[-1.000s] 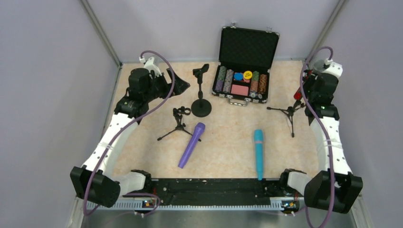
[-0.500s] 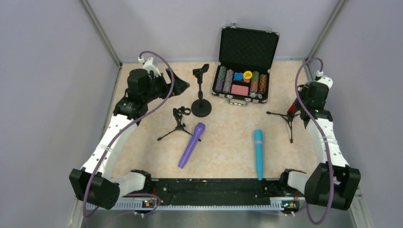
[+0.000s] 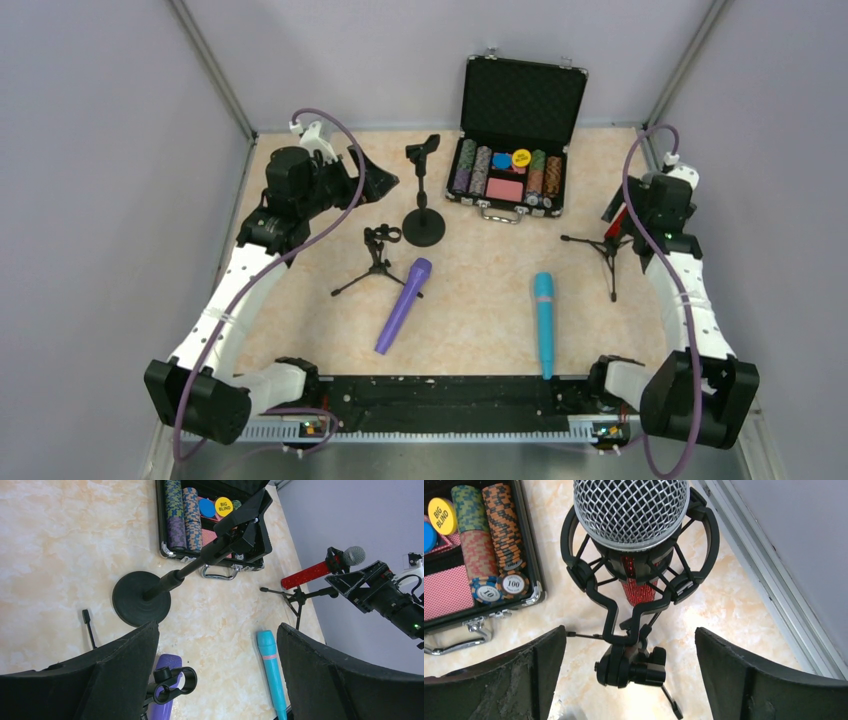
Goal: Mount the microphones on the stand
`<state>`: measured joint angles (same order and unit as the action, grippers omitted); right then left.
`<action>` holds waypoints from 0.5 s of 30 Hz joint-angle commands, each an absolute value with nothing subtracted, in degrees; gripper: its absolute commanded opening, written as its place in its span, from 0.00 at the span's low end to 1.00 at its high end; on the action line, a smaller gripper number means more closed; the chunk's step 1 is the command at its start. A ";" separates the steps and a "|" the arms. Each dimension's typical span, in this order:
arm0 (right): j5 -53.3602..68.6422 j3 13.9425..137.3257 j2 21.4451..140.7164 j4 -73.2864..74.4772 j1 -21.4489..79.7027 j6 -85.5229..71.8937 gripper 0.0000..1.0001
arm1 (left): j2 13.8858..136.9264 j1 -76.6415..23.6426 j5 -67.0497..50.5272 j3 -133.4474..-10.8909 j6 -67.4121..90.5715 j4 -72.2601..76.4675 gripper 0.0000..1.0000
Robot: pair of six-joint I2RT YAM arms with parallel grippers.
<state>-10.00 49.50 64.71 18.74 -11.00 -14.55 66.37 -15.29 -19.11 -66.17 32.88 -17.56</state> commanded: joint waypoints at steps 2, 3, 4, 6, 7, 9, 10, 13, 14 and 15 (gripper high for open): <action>-9.89 52.73 61.81 21.35 -11.13 -15.61 0.99 | 65.08 -14.94 -20.27 -66.04 32.95 -13.98 0.91; -9.95 53.47 61.97 22.48 -11.16 -16.10 0.99 | 65.12 -14.94 -20.30 -66.09 32.91 -13.99 0.91; -9.52 54.39 62.34 23.74 -11.15 -16.13 0.99 | 65.18 -14.94 -20.20 -66.16 32.91 -13.98 0.91; -8.66 56.22 62.93 26.11 -11.13 -16.29 0.99 | 65.29 -14.94 -20.23 -66.23 32.94 -13.96 0.91; -8.30 57.05 62.94 27.23 -11.15 -16.31 0.99 | 65.30 -14.94 -20.19 -66.22 32.91 -13.94 0.91; -7.93 58.28 62.35 28.72 -11.14 -16.42 0.99 | 65.32 -14.94 -20.15 -66.22 32.91 -14.10 0.91; -7.81 58.89 61.86 29.13 -11.12 -16.29 0.99 | 65.23 -14.92 -20.01 -66.26 32.89 -14.14 0.91; -8.04 62.33 60.79 31.48 -11.13 -15.87 0.99 | 65.25 -14.94 -19.95 -66.20 32.78 -14.34 0.91; -7.88 63.66 60.61 32.37 -11.11 -15.68 0.99 | 65.37 -14.94 -20.00 -66.26 32.74 -14.36 0.91; -7.58 65.11 60.50 33.40 -11.16 -15.56 0.99 | 65.34 -14.94 -20.11 -66.27 32.73 -14.36 0.91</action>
